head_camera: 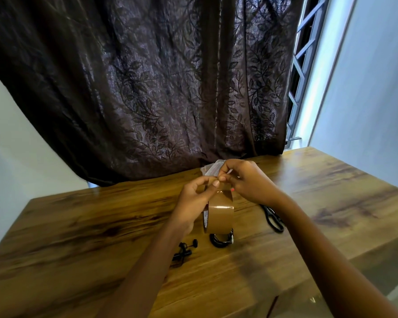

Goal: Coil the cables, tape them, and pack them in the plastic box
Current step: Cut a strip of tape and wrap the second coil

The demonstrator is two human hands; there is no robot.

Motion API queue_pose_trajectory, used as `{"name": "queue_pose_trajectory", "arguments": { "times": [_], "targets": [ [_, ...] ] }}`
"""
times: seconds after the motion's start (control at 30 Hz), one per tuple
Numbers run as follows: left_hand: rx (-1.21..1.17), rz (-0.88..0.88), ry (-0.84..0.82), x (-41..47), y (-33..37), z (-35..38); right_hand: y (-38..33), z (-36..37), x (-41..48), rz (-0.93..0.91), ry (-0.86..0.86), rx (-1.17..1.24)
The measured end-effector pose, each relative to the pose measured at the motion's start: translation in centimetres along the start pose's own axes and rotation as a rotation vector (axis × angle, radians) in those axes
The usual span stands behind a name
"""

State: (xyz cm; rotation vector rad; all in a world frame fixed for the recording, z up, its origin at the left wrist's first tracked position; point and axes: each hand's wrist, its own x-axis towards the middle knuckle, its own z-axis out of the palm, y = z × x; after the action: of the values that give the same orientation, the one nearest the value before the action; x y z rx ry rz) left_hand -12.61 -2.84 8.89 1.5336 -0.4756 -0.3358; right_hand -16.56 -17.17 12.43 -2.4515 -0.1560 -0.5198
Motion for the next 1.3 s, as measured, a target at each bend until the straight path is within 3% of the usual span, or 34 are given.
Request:
{"name": "queue_pose_trajectory", "arguments": {
  "times": [0.27, 0.33, 0.43, 0.47, 0.6, 0.8, 0.97, 1.2, 1.3],
  "targets": [
    [-0.060, 0.039, 0.119, 0.2, 0.0, 0.7, 1.7, 0.2, 0.0, 0.038, -0.014, 0.244],
    [-0.054, 0.054, 0.145, 0.2, 0.1, 1.0, 1.9, 0.3, -0.3, 0.052, -0.022, 0.390],
    [-0.050, 0.043, 0.193, 0.4, 0.1, 1.1, 2.5, -0.1, -0.8, 0.216, 0.017, 0.736],
    [-0.048, 0.029, 0.204, 0.4, 0.0, 1.0, 3.4, -0.2, -0.9, 0.260, 0.058, 0.750],
    [-0.052, -0.008, 0.226, 0.3, -0.2, 0.9, 8.9, 1.0, -2.2, 0.453, 0.167, 0.444],
    [-0.050, -0.021, 0.262, 0.5, -0.5, 0.8, 17.3, 4.4, -6.4, 0.762, 0.038, -0.183],
    [-0.035, -0.010, 0.288, 0.5, -0.7, 0.7, 20.2, 5.7, -8.9, 0.835, -0.045, -0.320],
    [-0.016, 0.002, 0.265, 0.4, -1.0, 0.3, 20.5, 5.5, -9.0, 0.770, -0.055, -0.633],
    [-0.012, -0.002, 0.274, 0.4, -0.9, 0.0, 19.6, 5.0, -8.0, 0.831, -0.127, -0.604]
  ]
}}
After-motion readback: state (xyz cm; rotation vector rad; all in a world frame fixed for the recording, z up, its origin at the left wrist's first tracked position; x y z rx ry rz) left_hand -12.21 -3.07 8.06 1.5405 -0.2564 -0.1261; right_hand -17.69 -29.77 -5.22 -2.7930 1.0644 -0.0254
